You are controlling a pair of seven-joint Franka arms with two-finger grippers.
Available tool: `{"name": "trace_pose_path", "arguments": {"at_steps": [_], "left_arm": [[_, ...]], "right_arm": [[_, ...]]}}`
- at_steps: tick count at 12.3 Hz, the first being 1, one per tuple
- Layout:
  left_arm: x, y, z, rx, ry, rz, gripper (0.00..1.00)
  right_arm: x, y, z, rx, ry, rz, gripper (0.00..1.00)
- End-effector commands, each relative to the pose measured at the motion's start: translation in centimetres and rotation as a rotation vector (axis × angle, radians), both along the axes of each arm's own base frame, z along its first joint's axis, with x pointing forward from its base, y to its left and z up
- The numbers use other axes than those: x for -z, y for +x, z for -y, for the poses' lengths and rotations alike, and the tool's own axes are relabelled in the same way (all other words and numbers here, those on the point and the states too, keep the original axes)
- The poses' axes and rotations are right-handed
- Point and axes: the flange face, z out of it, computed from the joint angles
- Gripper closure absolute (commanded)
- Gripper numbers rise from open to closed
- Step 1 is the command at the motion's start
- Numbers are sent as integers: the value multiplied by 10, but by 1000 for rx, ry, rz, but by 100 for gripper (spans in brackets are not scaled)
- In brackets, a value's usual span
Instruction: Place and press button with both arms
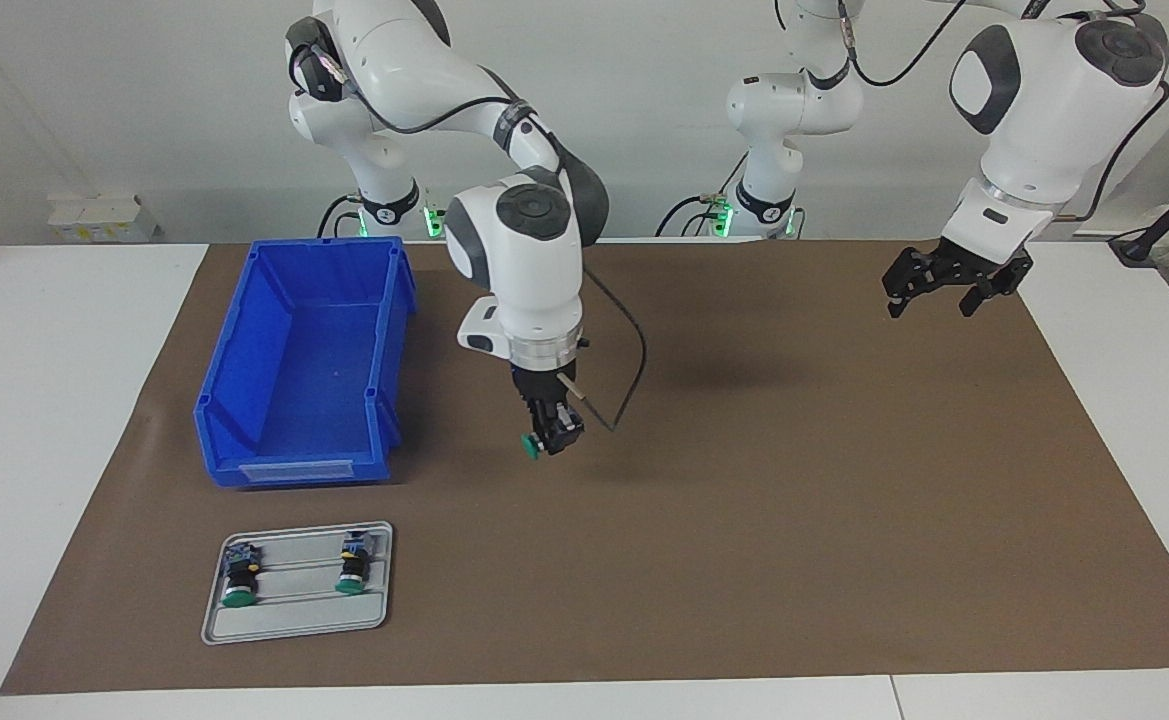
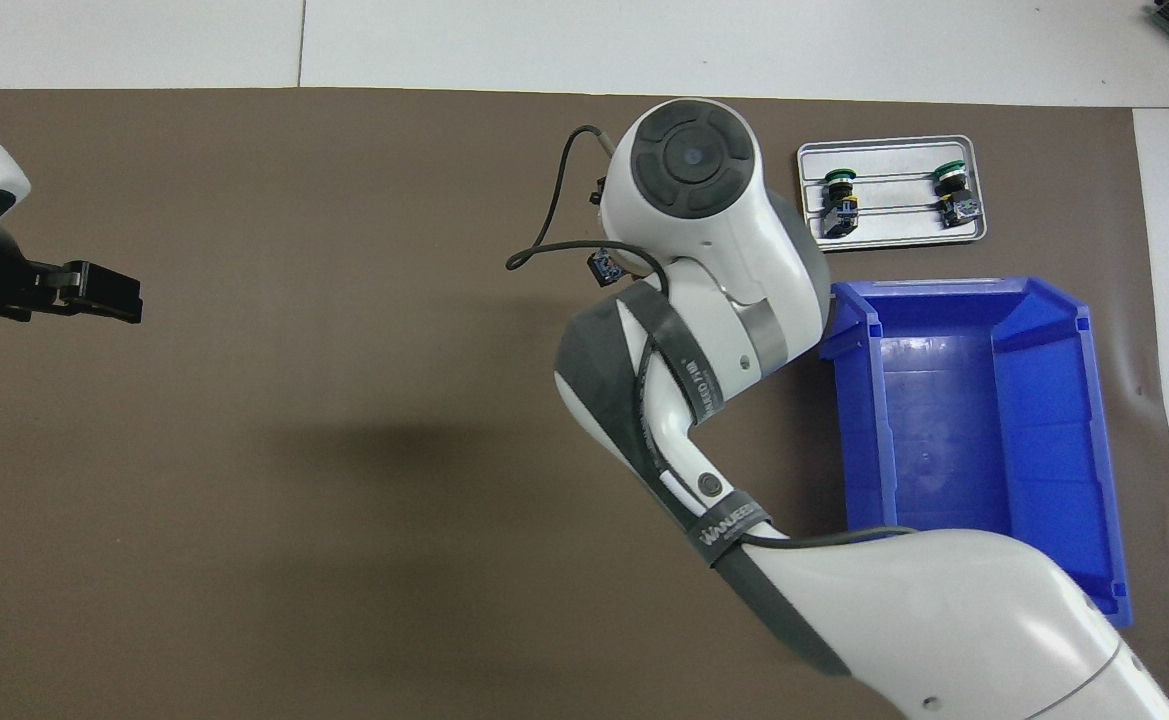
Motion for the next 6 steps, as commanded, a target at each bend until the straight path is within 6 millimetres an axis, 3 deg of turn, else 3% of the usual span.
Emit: {"name": "trace_pose_path", "arguments": {"at_steps": [1, 3, 6], "left_arm": [[-2, -7, -4, -11, 3, 5, 0], [-2, -7, -4, -11, 3, 5, 0], [-2, -9, 6, -1, 4, -4, 0]], "right_arm": [[12, -39, -51, 128, -4, -6, 100], [33, -71, -97, 177, -2, -22, 100], [70, -101, -125, 183, 8, -32, 100]]}}
